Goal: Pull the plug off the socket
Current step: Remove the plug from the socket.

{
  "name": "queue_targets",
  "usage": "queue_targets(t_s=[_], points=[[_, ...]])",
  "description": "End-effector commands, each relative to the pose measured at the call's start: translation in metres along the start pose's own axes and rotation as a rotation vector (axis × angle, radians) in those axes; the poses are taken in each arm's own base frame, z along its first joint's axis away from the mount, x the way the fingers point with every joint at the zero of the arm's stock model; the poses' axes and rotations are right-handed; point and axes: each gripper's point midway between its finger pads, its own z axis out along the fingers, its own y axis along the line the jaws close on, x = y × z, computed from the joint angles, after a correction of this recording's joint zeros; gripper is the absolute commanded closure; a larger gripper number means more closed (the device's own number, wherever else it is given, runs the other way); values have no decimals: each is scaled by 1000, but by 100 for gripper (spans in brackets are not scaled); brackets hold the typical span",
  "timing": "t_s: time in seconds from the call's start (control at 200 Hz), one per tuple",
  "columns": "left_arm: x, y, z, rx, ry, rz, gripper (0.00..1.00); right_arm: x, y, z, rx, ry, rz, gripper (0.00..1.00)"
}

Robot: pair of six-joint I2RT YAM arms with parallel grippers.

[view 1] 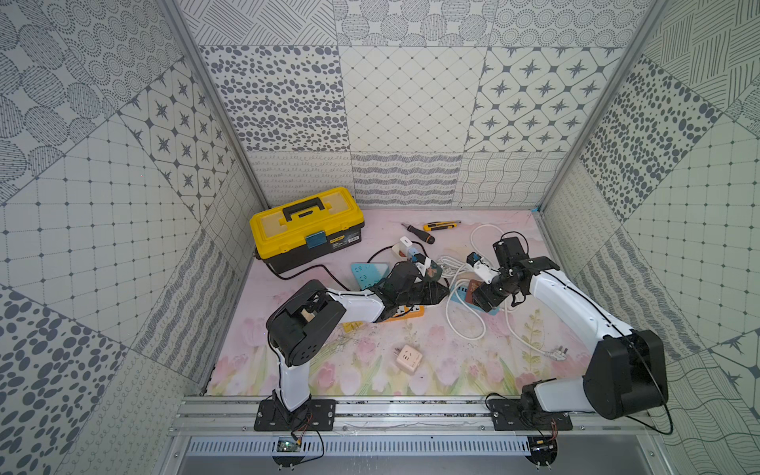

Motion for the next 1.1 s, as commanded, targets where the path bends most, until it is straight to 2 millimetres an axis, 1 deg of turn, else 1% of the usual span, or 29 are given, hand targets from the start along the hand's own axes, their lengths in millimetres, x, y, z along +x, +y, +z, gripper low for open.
queue_targets(t_s=[0.0,0.085,0.165,0.255,0.295,0.38,0.455,0.51,0.58,0.605,0.73,0.876,0.926,1.026,1.091], points=[[-6,-5,-7,25,-62,-65,56,-26,-15,4,41,-66,-57,11],[-1,-6,-4,43,-40,-81,63,-28,-19,15,40,-48,-61,12],[-1,-6,0,54,-36,-87,74,-33,-20,22,29,-60,-65,13],[-5,-7,6,63,-42,-98,83,-36,-13,28,-21,-67,-75,17],[-9,-10,9,71,-49,-96,87,-34,-9,29,-39,-60,-82,19],[-17,-14,19,88,-58,-107,90,-30,-5,29,-63,-54,-89,24],[-20,-22,30,113,-51,-107,94,-29,-2,24,-71,-68,-89,30],[-18,-25,39,117,-44,-105,97,-30,0,19,-76,-82,-92,34],[-14,-29,49,120,-36,-101,99,-32,1,15,-77,-98,-101,37],[-13,-30,53,122,-33,-100,100,-31,2,15,-80,-100,-107,37],[-2,-31,73,118,5,-90,100,-26,4,18,-83,-99,-122,39],[8,-18,91,67,41,-94,100,-24,5,22,-87,-108,-120,43],[12,-7,96,34,54,-96,100,-25,5,23,-86,-115,-119,44],[26,8,99,-28,100,-101,100,-30,2,22,-75,-127,-113,48],[38,24,97,-81,125,-111,100,-33,0,22,-65,-133,-109,50]])
